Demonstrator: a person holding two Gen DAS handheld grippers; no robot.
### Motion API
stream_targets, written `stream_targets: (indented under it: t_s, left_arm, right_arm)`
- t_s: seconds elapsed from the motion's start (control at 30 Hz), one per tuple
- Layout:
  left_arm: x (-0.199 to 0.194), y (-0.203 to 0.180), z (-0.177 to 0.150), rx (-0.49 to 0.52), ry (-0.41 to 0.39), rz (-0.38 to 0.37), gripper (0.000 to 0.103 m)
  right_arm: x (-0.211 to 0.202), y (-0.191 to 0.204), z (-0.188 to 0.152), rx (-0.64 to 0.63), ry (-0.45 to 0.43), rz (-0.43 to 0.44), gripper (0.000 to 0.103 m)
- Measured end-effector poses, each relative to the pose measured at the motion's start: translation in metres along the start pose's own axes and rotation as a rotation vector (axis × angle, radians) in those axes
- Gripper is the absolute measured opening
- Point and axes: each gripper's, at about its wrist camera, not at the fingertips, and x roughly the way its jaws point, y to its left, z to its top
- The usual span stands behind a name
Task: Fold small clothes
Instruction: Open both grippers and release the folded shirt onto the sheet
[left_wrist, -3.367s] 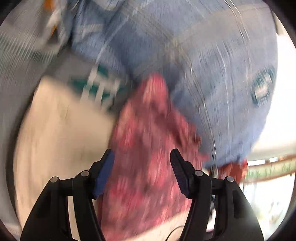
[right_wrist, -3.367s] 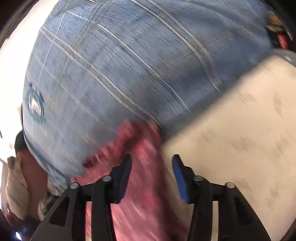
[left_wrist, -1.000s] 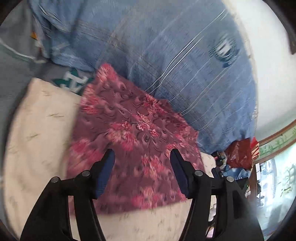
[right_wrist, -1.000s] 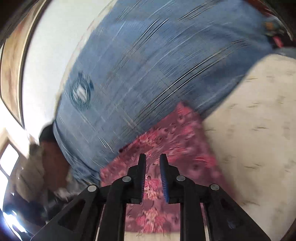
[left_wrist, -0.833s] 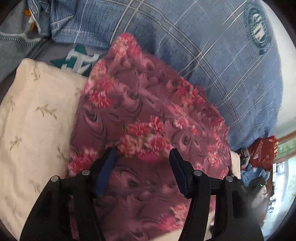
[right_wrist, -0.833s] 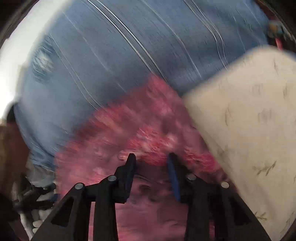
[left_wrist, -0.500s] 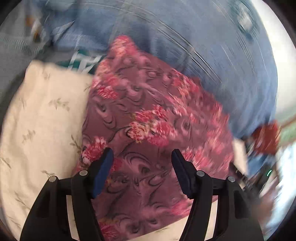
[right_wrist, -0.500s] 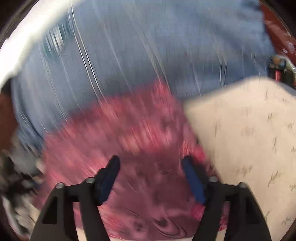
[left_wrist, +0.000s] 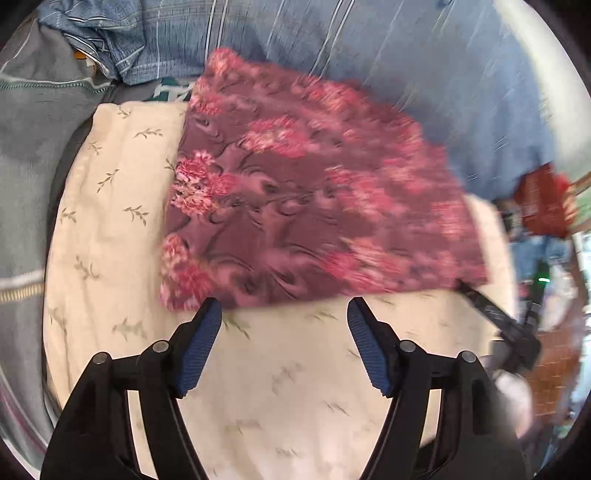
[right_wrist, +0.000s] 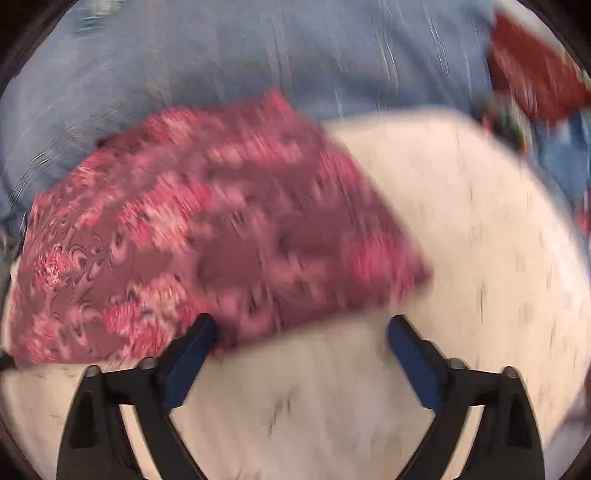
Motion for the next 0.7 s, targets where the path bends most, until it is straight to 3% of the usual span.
stream_targets:
  t_s: [0.07, 0.17, 0.23, 0.43, 0.6, 0.7]
  left_arm:
    - [-0.023, 0.003, -0.005, 0.012, -0.054, -0.008, 0.07]
    - [-0.054, 0.017, -0.004, 0.037, -0.129, 0.019, 0.07]
    - [-0.062, 0.026, 0.0, 0.02, -0.154, 0.023, 0.07]
    - [-0.06, 0.046, 0.018, -0.047, -0.122, 0.012, 0.07]
    - [-0.055, 0.07, 0.034, -0.137, -0.082, -0.022, 0.07]
    - [-0.047, 0.087, 0.054, -0.179, -0.062, -0.053, 0.07]
  right_arm:
    - [-0.026, -0.001, -0.008, -0.014, -0.065, -0.026, 0.089]
    - [-0.071, 0.012, -0.026, -0.095, -0.225, -0.048, 0.091]
    - [-0.093, 0.029, -0.037, -0.153, -0.293, -0.009, 0.094]
    - [-0.096, 0.102, -0.061, -0.349, -0.311, 0.172, 0.095]
    - [-0.07, 0.181, -0.095, -0.615, -0.34, 0.151, 0.095]
    - [-0.049, 0.229, -0.112, -0.8, -0.342, 0.08, 0.094]
